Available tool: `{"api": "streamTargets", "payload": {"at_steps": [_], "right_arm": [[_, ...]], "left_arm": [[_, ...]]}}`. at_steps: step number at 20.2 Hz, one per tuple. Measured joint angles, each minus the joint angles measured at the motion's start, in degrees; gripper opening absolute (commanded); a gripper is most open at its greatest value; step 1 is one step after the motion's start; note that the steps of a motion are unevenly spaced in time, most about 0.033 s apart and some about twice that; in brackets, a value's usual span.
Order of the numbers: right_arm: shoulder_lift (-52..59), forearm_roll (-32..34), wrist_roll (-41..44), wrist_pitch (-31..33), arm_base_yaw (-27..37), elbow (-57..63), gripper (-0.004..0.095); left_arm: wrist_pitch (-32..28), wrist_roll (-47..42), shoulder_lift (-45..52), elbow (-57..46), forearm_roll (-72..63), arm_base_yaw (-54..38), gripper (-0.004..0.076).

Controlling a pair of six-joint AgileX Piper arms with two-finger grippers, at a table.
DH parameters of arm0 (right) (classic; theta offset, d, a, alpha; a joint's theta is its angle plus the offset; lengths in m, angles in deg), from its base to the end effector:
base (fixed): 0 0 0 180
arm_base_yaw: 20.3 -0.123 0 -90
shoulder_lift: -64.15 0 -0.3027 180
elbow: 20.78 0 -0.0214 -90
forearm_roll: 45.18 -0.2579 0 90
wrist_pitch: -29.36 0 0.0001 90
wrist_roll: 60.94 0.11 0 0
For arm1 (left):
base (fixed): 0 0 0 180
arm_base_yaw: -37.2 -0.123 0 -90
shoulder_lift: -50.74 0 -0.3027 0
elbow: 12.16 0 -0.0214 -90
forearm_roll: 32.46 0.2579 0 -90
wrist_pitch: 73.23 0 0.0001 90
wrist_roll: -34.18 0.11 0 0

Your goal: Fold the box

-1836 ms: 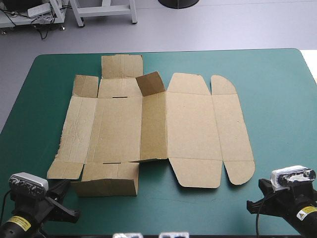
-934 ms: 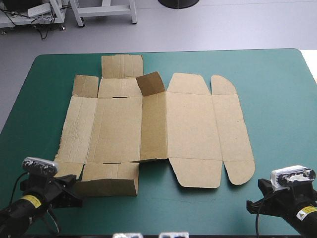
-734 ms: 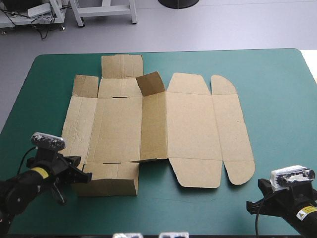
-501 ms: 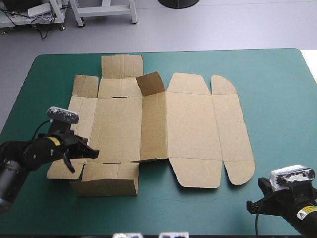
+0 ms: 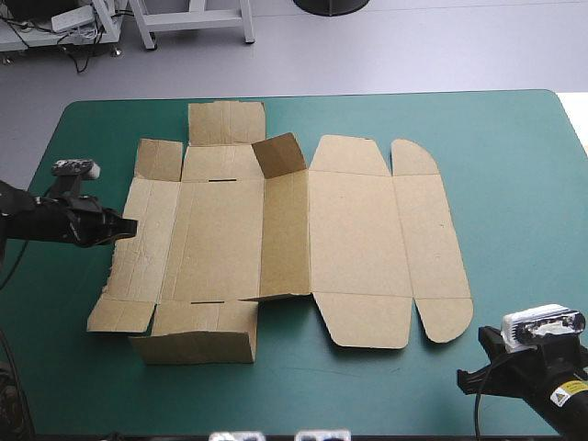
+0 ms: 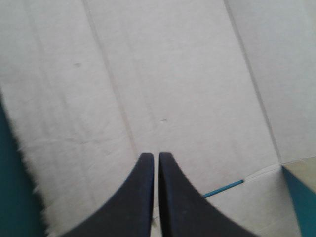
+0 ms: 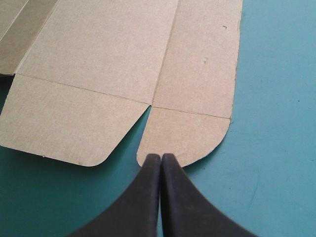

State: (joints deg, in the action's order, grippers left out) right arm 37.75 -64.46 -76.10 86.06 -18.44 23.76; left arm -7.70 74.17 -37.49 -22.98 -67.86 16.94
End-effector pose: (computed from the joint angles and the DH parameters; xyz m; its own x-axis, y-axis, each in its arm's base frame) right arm 0.0520 0.0287 0.2997 -0.5730 -0.0533 -0.8178 -0.2352 0.9666 0.1017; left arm 0.2835 0.0428 0.3183 -0.8569 0.0461 -0.5134 0.2388 0.9182 -0.3160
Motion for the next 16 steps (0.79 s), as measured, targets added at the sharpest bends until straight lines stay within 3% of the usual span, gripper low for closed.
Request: {"api": "streamTargets", "payload": {"at_steps": [4,6,7,8,9,10,11,16], "right_arm": [[0.00,-0.24,-0.06,-0.22,0.00,0.00,-0.0005],[0.00,-0.34,-0.06,-0.22,0.00,0.00,-0.0005],[-0.04,-0.34,-0.06,-0.28,0.00,0.00,-0.0005],[-0.10,-0.34,-0.20,-0.27,0.00,0.00,-0.0005],[-0.10,-0.34,-0.26,-0.27,0.00,0.00,-0.0005],[-0.10,-0.34,-0.26,-0.27,0.00,0.00,-0.0005],[-0.10,-0.34,-0.31,-0.22,0.00,0.00,-0.0005],[-0.10,-0.34,-0.42,0.96,0.00,0.00,-0.0005]], "left_arm": [[-0.49,0.39,-2.95,0.11,2.48,-6.42,0.0019],[-2.17,0.45,-4.76,0.11,3.01,-6.96,0.0079],[-2.67,0.51,-5.85,0.11,3.56,-6.96,0.0157],[-3.03,0.65,-6.71,0.11,4.10,-6.96,0.0308],[-3.31,1.12,-8.37,0.11,4.34,-7.01,0.0373],[-3.43,1.24,-9.35,0.11,4.34,-7.01,0.0503],[-3.54,1.36,-11.47,0.12,4.07,-7.01,0.0542],[0.31,2.86,-18.17,1.37,2.15,-7.01,0.0546]]}}
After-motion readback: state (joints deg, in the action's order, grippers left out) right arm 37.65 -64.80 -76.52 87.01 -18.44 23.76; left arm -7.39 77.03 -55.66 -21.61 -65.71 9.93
